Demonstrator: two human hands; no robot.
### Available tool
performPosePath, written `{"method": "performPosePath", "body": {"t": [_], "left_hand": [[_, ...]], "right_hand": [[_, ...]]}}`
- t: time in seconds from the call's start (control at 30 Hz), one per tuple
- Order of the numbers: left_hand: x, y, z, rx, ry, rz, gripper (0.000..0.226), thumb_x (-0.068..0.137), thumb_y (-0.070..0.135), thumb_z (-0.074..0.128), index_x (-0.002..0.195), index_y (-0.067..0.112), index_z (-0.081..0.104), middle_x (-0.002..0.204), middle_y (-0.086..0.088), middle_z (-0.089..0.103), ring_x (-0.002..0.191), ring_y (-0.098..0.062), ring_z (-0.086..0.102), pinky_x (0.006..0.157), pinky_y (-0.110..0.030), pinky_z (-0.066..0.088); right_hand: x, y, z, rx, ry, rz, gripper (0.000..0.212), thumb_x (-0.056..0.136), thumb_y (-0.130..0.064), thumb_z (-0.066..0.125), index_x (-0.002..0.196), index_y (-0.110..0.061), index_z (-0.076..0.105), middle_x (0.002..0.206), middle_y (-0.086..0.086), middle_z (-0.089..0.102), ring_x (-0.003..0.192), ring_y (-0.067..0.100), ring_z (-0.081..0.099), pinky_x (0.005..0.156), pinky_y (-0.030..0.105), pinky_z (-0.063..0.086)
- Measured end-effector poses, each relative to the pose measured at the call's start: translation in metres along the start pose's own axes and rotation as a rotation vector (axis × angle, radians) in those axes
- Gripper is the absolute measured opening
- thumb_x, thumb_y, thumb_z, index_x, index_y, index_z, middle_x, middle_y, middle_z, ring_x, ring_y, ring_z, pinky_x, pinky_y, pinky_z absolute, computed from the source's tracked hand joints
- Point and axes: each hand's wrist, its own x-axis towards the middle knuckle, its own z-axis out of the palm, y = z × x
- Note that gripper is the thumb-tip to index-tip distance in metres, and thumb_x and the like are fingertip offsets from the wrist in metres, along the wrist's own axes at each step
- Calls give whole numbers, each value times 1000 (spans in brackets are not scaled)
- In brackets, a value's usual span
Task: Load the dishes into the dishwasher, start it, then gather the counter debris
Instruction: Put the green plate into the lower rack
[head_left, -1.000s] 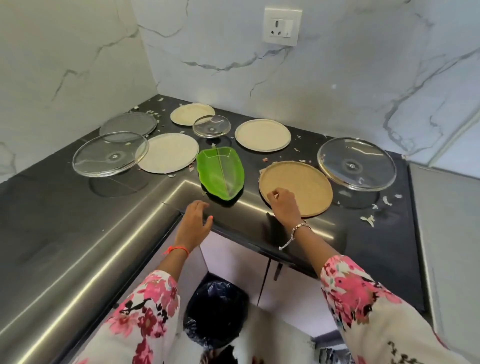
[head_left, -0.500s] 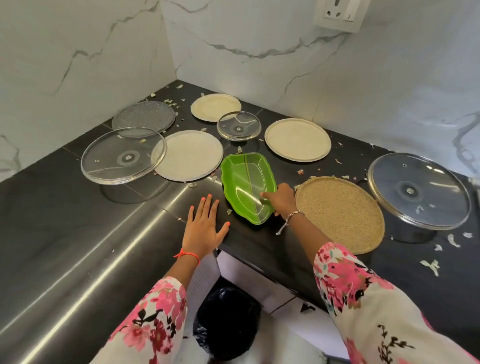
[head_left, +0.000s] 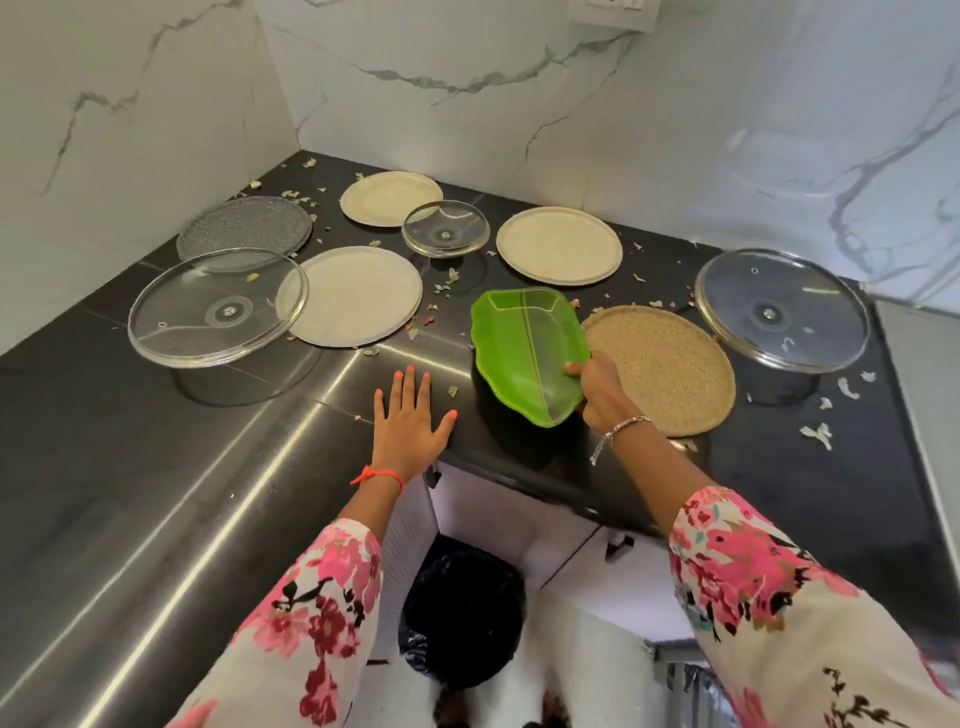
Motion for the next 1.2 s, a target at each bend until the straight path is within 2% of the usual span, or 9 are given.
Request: {"method": "performPosePath", "body": {"t": [0.1, 0.2, 0.37, 0.57, 0.7, 0.87, 1.03, 1.13, 1.2], "left_hand": [[-15, 3, -6, -81, -96, 11, 71, 94, 48, 39, 148, 9, 13, 156, -13, 1, 145, -25, -4, 115, -46, -3], [-66, 18, -1, -139, -70, 47, 73, 92, 44, 46, 147, 7, 16, 156, -12, 1, 145, -25, -1, 115, -44, -1], [-182, 49, 31, -174, -113, 69, 100, 64, 65, 14, 146, 6, 19, 155, -13, 10, 144, -26, 6, 115, -44, 5], [-313, 94, 70, -217, -69, 52, 83, 74, 54, 29, 141, 6, 30, 152, -12, 24, 143, -29, 13, 115, -45, 9], [-403, 126, 86, -215, -133, 87, 93, 68, 61, 17, 140, 4, 33, 149, -13, 30, 142, -30, 19, 114, -44, 11], [-495, 161, 118, -223, -223, 124, 91, 69, 59, 18, 135, 1, 40, 144, -16, 37, 140, -32, 25, 114, -46, 15], [-582, 189, 155, -215, -300, 217, 77, 73, 52, 29, 126, -1, 50, 133, -20, 49, 131, -39, 39, 107, -54, 28], [-629, 205, 172, -207, -306, 278, 73, 74, 49, 31, 122, -1, 53, 128, -21, 53, 126, -41, 44, 103, -55, 33], [-655, 216, 177, -220, -314, 290, 73, 74, 49, 30, 122, -2, 53, 129, -22, 52, 127, -41, 43, 103, -54, 33]], "right_hand": [[-32, 14, -30, 92, -29, 52, 31, 87, 10, 44, 109, -9, 53, 90, 8, 61, 73, 20, 58, 52, 29, 54], [-68, 32, -58, 116, -43, 80, 36, 85, 11, 50, 119, -2, 53, 85, 6, 63, 74, 20, 60, 46, 26, 55], [-137, 70, -113, 108, -128, 31, 43, 80, 16, 50, 122, 7, 51, 85, 10, 65, 73, 23, 62, 73, 40, 55], [-232, 132, -198, 103, -184, 77, 44, 81, 21, 42, 123, 7, 47, 89, 14, 61, 76, 26, 59, 57, 37, 57], [-295, 185, -260, -6, -101, 145, 45, 79, 22, 41, 122, 10, 48, 101, 19, 61, 75, 29, 58, 72, 44, 54], [-354, 258, -344, -98, -4, 190, 48, 78, 21, 43, 120, -1, 54, 119, 26, 59, 99, 36, 59, 93, 56, 46], [-430, 317, -419, -56, 140, 227, 51, 75, 25, 36, 116, 2, 56, 118, 27, 59, 89, 31, 57, 87, 52, 49], [-479, 343, -459, -33, 241, 193, 52, 76, 26, 33, 117, 3, 54, 110, 22, 61, 75, 29, 58, 61, 35, 57], [-505, 356, -482, -42, 299, 165, 52, 77, 25, 33, 118, 1, 55, 107, 21, 61, 74, 27, 57, 53, 29, 53]]}}
